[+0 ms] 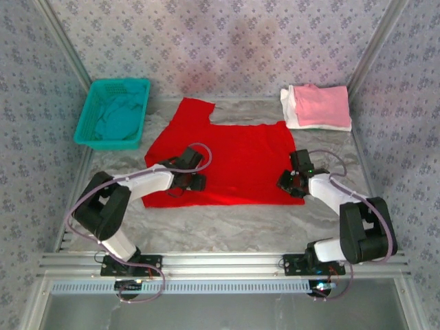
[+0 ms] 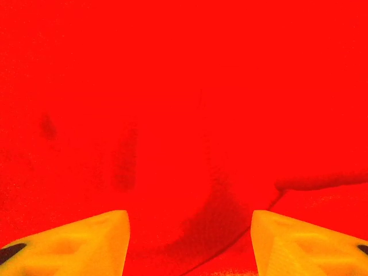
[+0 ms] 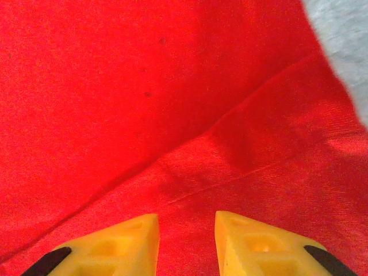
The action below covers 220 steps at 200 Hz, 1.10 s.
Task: Fold and stack the t-shirts
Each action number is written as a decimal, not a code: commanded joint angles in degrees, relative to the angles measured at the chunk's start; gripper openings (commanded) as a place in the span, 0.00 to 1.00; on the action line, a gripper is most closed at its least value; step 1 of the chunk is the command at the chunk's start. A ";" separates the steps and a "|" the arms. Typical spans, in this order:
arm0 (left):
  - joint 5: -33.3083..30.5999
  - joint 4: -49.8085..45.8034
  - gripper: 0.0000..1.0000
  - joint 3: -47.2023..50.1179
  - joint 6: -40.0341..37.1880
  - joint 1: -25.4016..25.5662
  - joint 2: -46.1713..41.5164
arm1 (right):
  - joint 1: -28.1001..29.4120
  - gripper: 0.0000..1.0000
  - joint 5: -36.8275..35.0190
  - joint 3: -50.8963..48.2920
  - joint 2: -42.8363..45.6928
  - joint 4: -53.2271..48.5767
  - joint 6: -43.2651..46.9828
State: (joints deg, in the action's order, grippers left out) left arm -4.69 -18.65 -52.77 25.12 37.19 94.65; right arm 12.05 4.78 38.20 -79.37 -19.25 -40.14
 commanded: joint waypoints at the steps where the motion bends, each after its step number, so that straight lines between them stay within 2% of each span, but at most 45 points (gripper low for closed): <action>1: -0.63 3.23 0.57 1.15 0.63 0.08 1.26 | 0.34 0.35 0.00 1.41 -1.91 2.76 -1.89; 30: -2.10 5.12 0.57 2.92 0.36 0.07 2.39 | -0.03 0.36 -2.13 0.33 -2.75 5.68 -3.81; 131: -5.02 6.63 0.58 4.26 0.19 0.50 4.93 | -4.18 0.37 -0.98 1.15 -8.56 14.80 -5.56; 177: -7.27 6.18 0.58 5.39 -0.25 0.52 1.94 | -5.15 0.38 0.23 2.20 -8.40 16.31 -6.38; 220: -9.98 4.99 0.59 5.63 -0.33 0.45 -4.55 | -4.33 0.38 0.25 3.19 -3.19 14.16 -2.84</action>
State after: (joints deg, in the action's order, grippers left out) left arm -11.92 -9.69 -48.31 25.08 37.63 95.31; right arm 7.03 5.02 39.33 -86.91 -3.18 -45.47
